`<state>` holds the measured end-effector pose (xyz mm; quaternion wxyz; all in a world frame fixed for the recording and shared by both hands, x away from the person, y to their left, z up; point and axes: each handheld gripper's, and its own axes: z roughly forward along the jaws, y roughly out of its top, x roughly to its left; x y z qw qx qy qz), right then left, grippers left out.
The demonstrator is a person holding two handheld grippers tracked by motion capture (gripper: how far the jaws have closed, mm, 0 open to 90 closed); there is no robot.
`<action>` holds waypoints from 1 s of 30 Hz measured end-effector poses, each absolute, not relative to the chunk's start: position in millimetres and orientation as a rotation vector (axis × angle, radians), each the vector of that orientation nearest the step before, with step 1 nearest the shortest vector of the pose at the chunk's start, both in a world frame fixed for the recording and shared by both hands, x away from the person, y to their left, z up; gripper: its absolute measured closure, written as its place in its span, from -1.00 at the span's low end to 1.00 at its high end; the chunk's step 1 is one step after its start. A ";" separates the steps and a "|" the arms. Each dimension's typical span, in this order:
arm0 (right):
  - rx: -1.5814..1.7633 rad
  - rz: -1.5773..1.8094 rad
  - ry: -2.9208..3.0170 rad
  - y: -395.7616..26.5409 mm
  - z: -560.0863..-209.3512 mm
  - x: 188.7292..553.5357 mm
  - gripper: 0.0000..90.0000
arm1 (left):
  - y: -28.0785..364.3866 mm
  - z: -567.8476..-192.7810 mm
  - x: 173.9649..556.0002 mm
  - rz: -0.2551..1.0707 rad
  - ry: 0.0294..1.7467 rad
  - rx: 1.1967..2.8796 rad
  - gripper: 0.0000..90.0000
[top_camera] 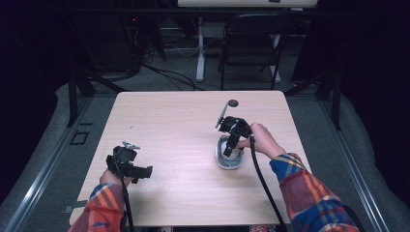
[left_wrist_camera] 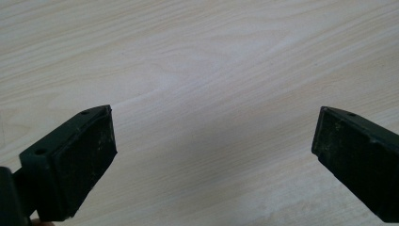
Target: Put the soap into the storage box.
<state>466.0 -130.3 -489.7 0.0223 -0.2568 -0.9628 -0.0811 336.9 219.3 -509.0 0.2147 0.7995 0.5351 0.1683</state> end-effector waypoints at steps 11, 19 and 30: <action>-0.784 -0.278 -3.009 -141.7 -478.3 457.7 -0.43 | 218.6 -509.3 337.1 0.461 1.486 2.218 -0.99; -0.801 -0.312 -3.019 -156.0 -470.2 449.3 -0.48 | 218.2 -509.4 337.3 0.464 1.482 2.220 -0.99; -0.851 -0.309 -3.042 -179.9 -460.8 437.1 -0.64 | 218.4 -509.4 337.3 0.465 1.485 2.217 -1.00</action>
